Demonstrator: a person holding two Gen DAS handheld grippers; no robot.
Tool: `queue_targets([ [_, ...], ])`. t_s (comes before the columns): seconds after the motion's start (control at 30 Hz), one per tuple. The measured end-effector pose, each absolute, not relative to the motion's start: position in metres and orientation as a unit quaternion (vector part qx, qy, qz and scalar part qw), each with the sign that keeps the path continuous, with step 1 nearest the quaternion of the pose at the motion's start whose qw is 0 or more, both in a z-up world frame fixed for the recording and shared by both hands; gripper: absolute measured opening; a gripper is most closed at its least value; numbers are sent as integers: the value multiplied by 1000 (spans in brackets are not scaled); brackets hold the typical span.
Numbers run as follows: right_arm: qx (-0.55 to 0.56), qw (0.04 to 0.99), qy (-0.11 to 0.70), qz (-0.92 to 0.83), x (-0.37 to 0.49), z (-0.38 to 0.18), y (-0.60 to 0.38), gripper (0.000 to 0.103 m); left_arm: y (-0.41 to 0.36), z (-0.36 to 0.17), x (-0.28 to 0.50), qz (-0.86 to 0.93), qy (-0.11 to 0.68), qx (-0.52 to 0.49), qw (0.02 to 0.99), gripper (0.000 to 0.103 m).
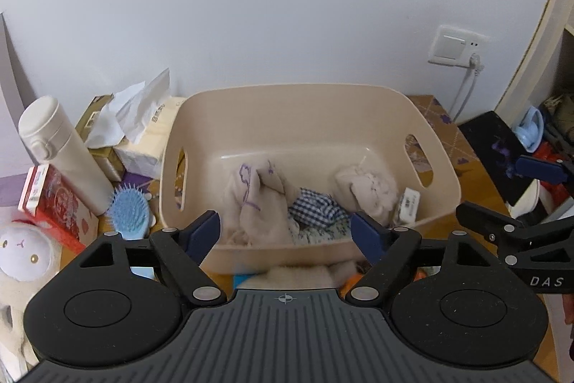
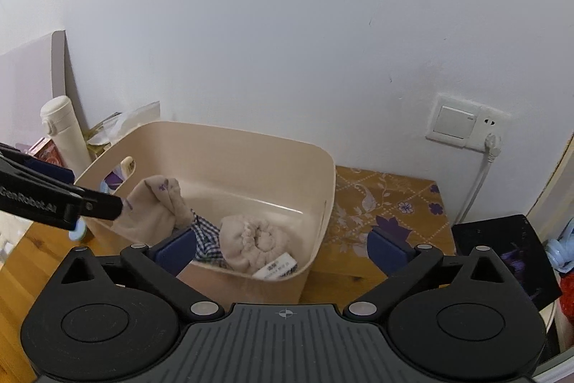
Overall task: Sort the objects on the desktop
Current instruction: 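Carry sock and tea box over the basket and open both tools to release, then reach the left tool to the brown hair clip while the right tool reaches the green scrunchie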
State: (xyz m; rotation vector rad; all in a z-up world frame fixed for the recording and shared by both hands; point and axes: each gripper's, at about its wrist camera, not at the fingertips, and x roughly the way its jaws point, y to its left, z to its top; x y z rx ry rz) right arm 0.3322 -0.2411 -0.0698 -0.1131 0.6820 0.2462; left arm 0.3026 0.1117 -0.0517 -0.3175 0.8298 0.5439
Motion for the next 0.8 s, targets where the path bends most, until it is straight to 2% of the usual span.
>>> queue_targets([
  [0.3, -68, 932, 341, 106, 299, -78, -250, 103, 97, -60, 267, 245, 413, -154, 864, 82],
  [0.8, -104, 903, 405, 101, 255, -125, -254, 103, 69, -100, 228, 211, 470, -169, 840, 82],
])
